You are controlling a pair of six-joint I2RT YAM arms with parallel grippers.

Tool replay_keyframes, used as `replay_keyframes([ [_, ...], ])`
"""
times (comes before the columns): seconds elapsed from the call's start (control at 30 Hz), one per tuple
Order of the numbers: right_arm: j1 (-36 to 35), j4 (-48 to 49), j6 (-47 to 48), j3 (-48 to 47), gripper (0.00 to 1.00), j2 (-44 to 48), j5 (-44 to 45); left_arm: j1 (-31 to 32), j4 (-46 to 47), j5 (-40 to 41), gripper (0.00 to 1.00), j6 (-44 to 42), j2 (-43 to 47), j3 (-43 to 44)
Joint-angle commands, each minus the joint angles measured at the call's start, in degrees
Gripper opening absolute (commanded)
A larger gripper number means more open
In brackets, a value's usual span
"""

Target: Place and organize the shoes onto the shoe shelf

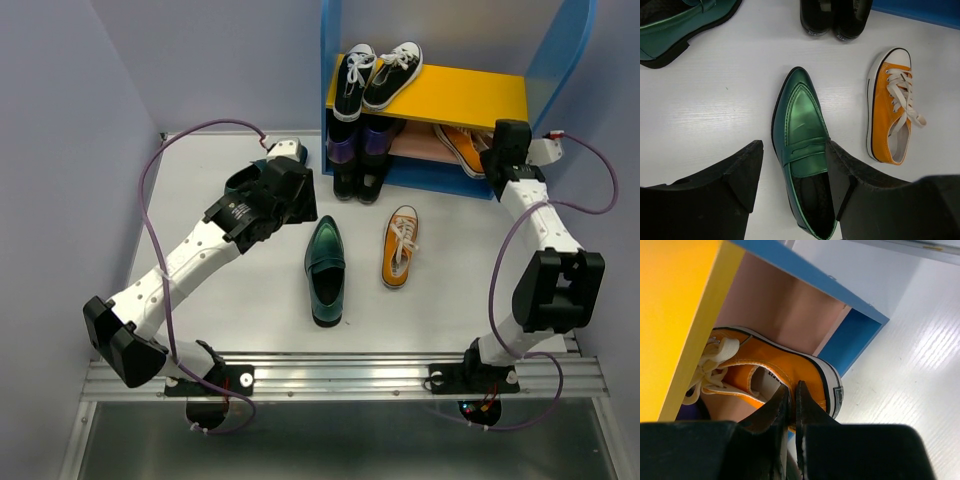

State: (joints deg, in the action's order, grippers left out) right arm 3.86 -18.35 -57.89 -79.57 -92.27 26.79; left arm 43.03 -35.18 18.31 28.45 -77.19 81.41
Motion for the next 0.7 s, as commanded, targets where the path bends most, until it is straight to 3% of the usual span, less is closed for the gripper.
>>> replay_keyframes([
  [0.0,0.6,10.3,-9.3,1.1,0.01,4.5,7.0,-0.2,1.3,1.4,0.63,0.3,1.7,-1.0],
  [0.5,0.6,17.7,-23.8,4.2,0.01,2.4,8.2,-0.2,1.2,2.3,0.63,0.5,2.5,-1.5],
  [0.67,0.6,17.7,-26.7,5.3,0.01,3.1,12.5,-0.2,1.0,2.8,0.63,0.6,2.4,-1.5],
])
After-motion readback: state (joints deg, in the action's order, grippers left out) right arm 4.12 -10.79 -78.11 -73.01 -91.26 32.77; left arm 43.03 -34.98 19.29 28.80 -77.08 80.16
